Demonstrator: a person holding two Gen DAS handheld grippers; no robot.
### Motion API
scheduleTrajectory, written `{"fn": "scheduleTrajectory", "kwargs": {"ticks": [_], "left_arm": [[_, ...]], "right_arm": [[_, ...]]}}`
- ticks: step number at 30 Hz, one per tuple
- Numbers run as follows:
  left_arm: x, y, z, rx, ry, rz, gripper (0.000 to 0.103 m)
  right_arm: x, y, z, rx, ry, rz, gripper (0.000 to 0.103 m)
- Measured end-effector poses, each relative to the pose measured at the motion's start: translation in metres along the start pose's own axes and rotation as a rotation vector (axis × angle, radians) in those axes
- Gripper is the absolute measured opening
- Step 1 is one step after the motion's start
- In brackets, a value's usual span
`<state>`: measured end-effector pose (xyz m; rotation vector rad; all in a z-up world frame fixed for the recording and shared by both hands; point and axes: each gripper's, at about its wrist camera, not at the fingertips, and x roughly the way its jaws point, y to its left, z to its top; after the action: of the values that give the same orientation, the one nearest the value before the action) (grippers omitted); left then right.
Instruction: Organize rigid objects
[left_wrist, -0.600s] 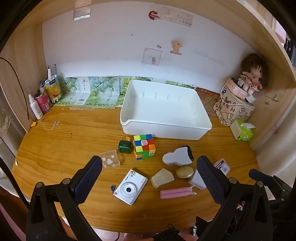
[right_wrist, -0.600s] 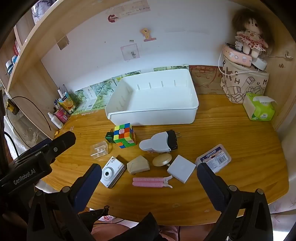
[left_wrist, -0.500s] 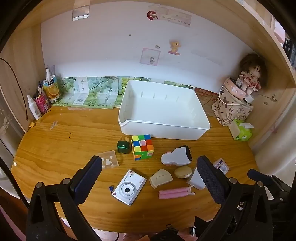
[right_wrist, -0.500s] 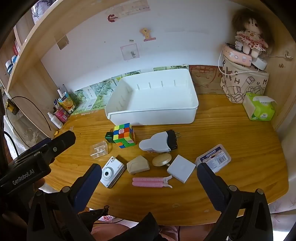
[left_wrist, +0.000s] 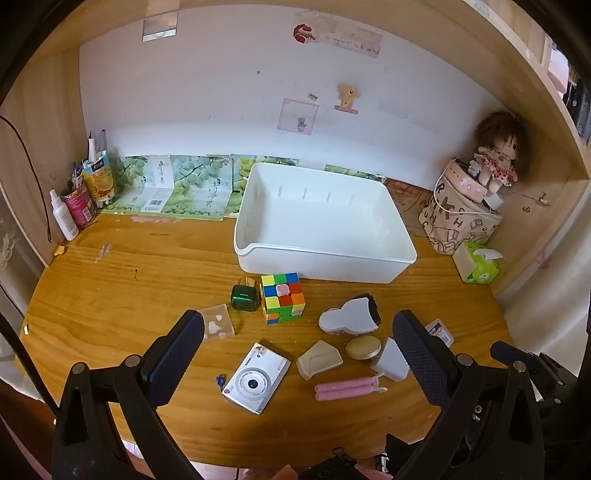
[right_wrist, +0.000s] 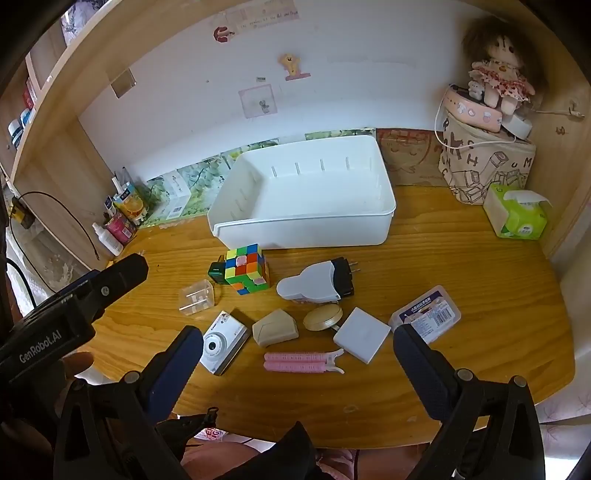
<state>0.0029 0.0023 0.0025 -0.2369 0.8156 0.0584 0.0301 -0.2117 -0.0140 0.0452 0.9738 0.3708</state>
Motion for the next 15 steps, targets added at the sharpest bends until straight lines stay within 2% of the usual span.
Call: {"fn": "scheduleTrajectory", "kwargs": {"ticks": [9, 15], "left_arm": [[-0.002, 0.01, -0.001, 0.023, 0.025, -0.027, 0.102], [-0.004, 0.02, -0.012, 0.053, 0.066, -0.055, 0.102]], "right_arm": [[-0.003, 0.009, -0.01, 0.041, 0.005, -0.035, 0.103], [-0.006, 0.02, -0.03, 0.091, 0.02, -0.064, 0.103]]}}
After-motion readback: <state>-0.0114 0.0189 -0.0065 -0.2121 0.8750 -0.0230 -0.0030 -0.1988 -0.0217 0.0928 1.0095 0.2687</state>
